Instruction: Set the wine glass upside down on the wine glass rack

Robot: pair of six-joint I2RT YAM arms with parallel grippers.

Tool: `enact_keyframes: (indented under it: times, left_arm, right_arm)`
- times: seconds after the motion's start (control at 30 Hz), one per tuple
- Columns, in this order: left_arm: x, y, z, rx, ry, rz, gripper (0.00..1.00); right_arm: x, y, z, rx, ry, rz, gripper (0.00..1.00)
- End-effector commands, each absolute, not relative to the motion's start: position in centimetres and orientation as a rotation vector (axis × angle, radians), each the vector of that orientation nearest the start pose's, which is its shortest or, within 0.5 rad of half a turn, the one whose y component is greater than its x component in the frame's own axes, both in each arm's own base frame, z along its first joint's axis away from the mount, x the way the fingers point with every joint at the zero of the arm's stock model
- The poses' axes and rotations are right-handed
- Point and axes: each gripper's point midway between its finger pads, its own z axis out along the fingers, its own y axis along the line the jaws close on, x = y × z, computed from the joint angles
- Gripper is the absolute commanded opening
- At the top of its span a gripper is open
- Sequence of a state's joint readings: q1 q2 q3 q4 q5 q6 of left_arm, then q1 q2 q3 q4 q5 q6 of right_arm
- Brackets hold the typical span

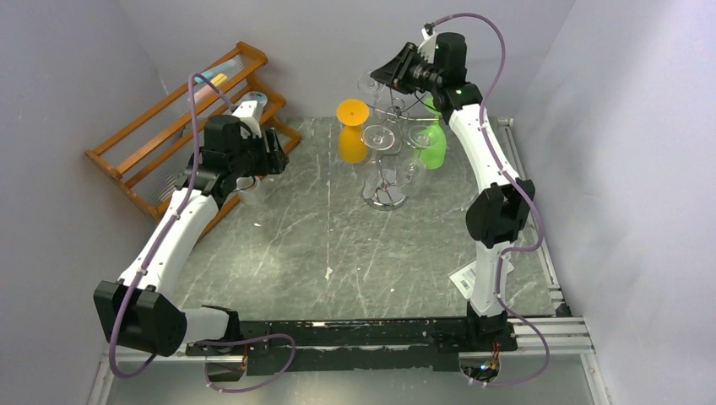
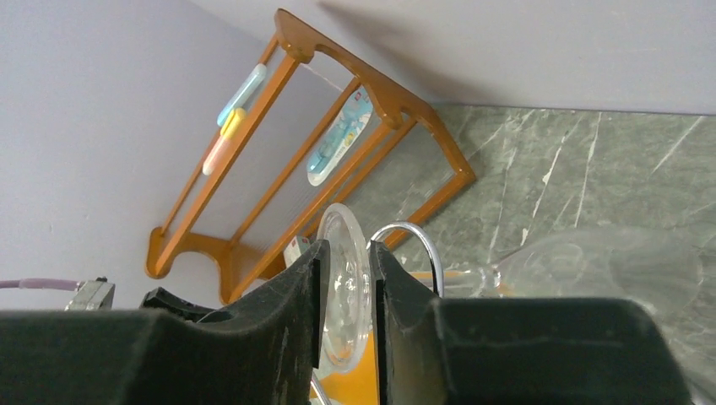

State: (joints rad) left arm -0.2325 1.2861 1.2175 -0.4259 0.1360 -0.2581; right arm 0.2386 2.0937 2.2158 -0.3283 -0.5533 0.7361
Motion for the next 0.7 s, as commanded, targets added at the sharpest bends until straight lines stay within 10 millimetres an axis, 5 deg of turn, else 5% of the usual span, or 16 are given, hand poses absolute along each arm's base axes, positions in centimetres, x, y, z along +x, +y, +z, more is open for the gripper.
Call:
enact_keyframes:
  times: [0.0, 0.23, 0.67]
  left_arm:
    - [36.1, -11.1, 24.4, 0.056, 2.139, -0.366, 0.66]
    - [35.9, -10.4, 24.9, 0.028, 2.110, -0.334, 0.67]
    - [35.4, -9.4, 23.9, 0.040, 2.114, -0.273, 0.66]
  right_arm:
    - [53.8, 24.8, 36.1, 0.019, 1.919, 1.108, 0.31]
    - [53.5, 24.1, 36.5, -0.007, 1.913, 1.016, 0.45]
    - [52.7, 24.1, 36.0, -0.203, 1.925, 0.670, 0.47]
